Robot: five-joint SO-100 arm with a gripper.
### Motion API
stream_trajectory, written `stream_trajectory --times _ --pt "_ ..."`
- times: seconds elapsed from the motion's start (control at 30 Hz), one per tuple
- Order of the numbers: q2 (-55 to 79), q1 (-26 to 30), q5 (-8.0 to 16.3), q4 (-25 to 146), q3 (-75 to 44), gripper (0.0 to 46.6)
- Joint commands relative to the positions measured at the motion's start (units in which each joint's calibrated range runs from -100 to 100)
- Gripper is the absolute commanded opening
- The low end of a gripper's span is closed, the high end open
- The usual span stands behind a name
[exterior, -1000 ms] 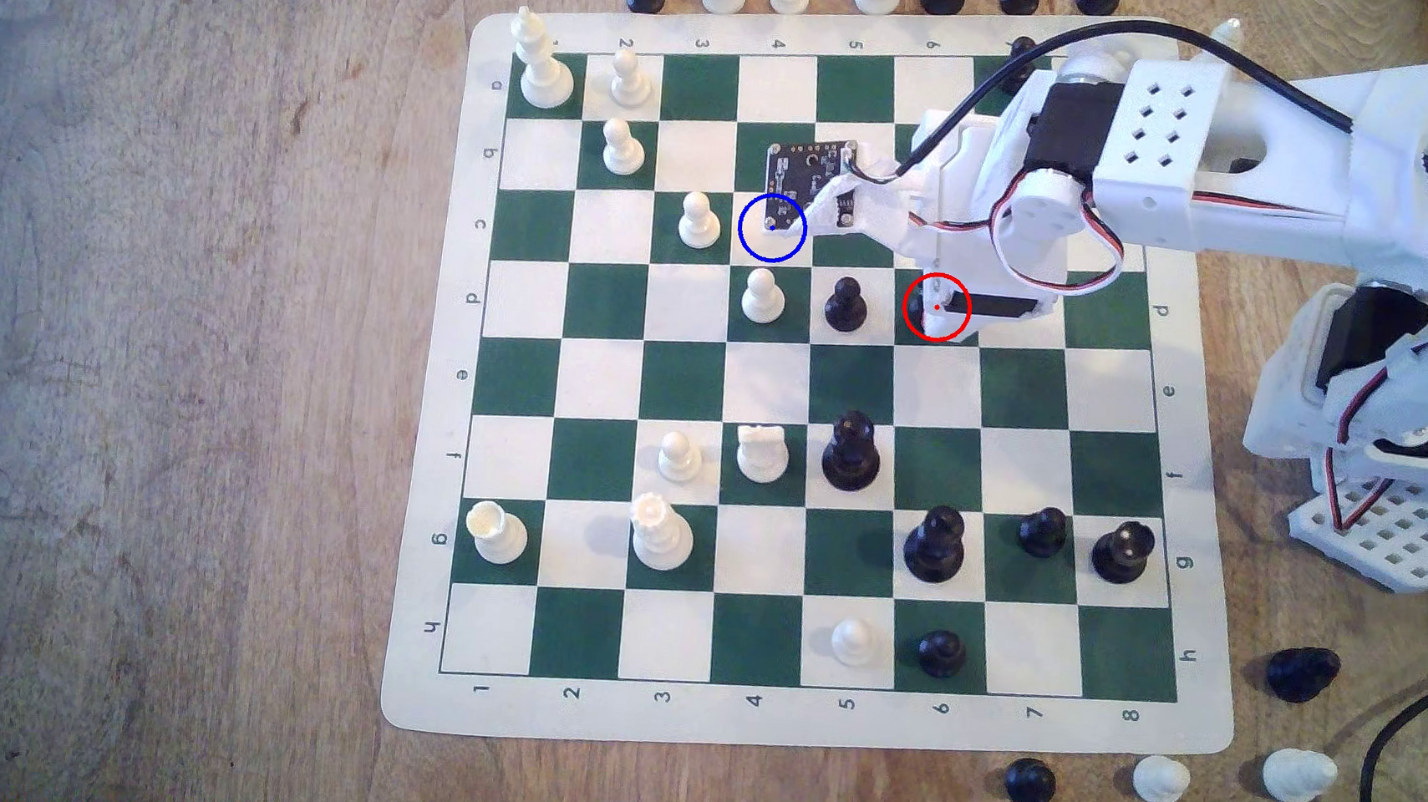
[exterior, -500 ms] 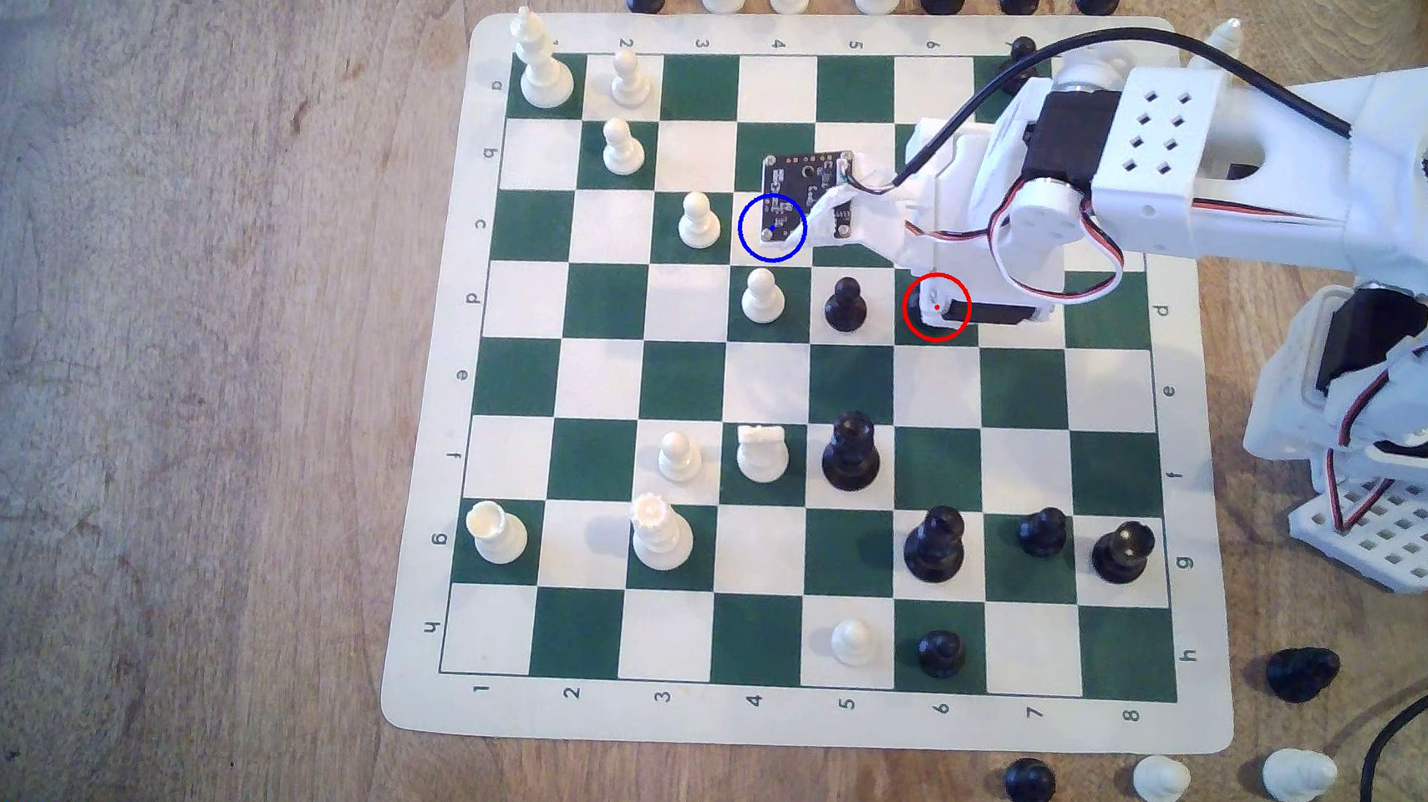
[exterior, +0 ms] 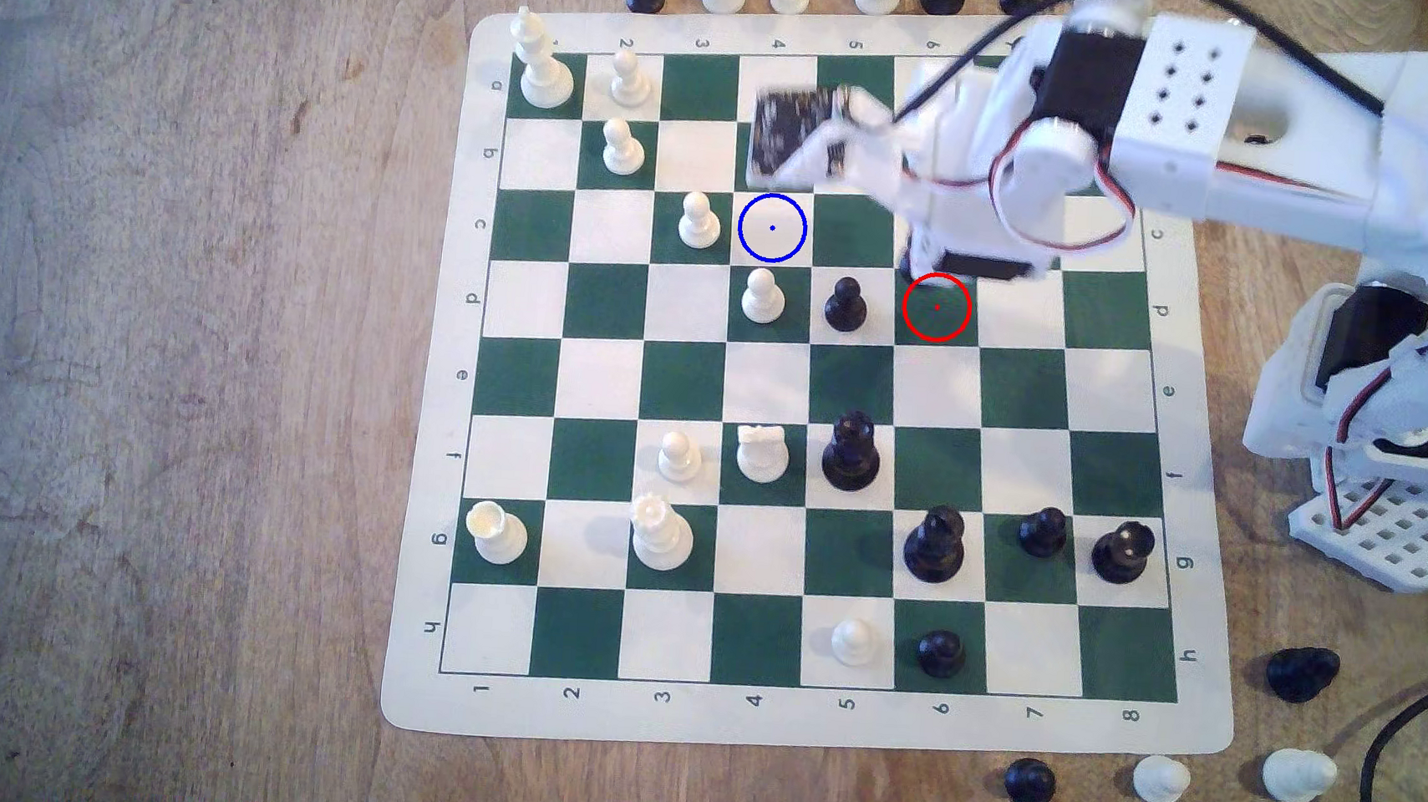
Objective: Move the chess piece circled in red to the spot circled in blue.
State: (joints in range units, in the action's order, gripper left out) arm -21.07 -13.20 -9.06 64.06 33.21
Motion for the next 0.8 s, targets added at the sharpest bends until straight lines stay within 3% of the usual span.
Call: stream_trajectory --times 0.0,0.5,0.77 --pt "-0.57 0.41 3.27 -0.59 -11.73 0.3" --pt "18.70 -1.31 3.22 -7.47 -26.32 0.3" --pt "24.38 -0.92 3.17 -9.60 -27.32 0.3"
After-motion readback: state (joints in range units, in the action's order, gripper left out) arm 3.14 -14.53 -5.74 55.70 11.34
